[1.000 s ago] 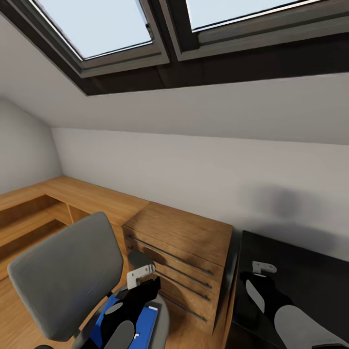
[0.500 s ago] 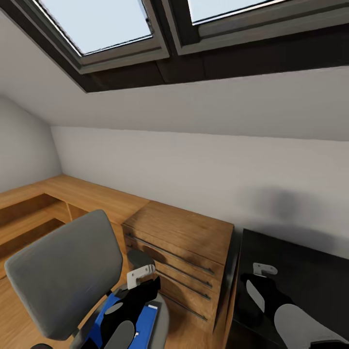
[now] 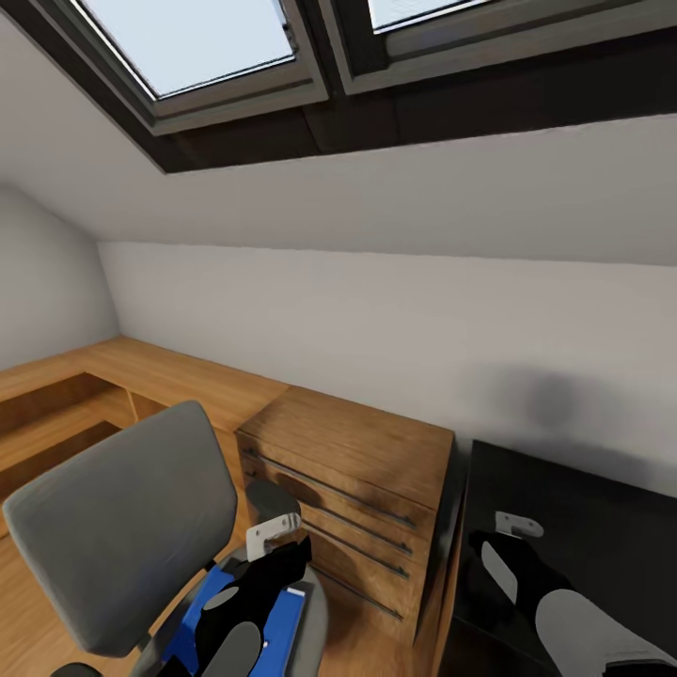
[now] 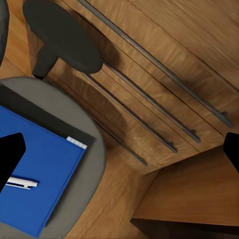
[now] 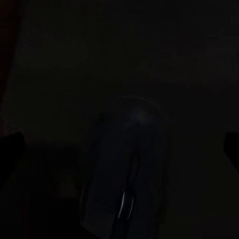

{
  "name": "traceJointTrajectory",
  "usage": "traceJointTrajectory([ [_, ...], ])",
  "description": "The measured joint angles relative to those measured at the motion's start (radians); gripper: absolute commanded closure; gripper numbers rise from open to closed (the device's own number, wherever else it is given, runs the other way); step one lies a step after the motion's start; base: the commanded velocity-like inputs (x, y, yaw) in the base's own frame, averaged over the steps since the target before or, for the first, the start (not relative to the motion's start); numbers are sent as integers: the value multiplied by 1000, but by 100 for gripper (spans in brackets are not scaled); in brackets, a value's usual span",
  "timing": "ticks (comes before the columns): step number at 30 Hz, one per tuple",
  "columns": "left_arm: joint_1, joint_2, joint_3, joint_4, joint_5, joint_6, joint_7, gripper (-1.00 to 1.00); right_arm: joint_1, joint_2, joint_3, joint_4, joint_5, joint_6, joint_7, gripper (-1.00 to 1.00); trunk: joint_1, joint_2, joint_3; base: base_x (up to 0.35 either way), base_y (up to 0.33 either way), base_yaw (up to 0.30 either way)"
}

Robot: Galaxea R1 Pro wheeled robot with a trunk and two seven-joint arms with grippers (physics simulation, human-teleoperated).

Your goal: In the bedroom, organize the workspace by keeping the computer under the desk, ensuring the monitor is on the desk, placing the keyboard on the desk next to the monitor, placing the mouse on the desk next to the keyboard, moving the folder from the swivel chair onto the desk next to the mouse, stacking the notebook on top of the folder with the pen on top of the notebook, and positioning the swivel chair next to the desk.

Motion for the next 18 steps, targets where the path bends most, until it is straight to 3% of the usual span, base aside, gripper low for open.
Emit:
traceJointTrajectory([
  [9, 0, 0, 0, 0, 0, 0, 0, -100, 0, -1, 0, 15, -6, 0, 0, -100, 35, -63, -28, 0, 0, 0],
  [18, 0, 0, 0, 0, 0, 0, 0, -100, 0, -4, 0, 16, -38, 1, 0, -100, 35, -63, -28, 0, 0, 0],
])
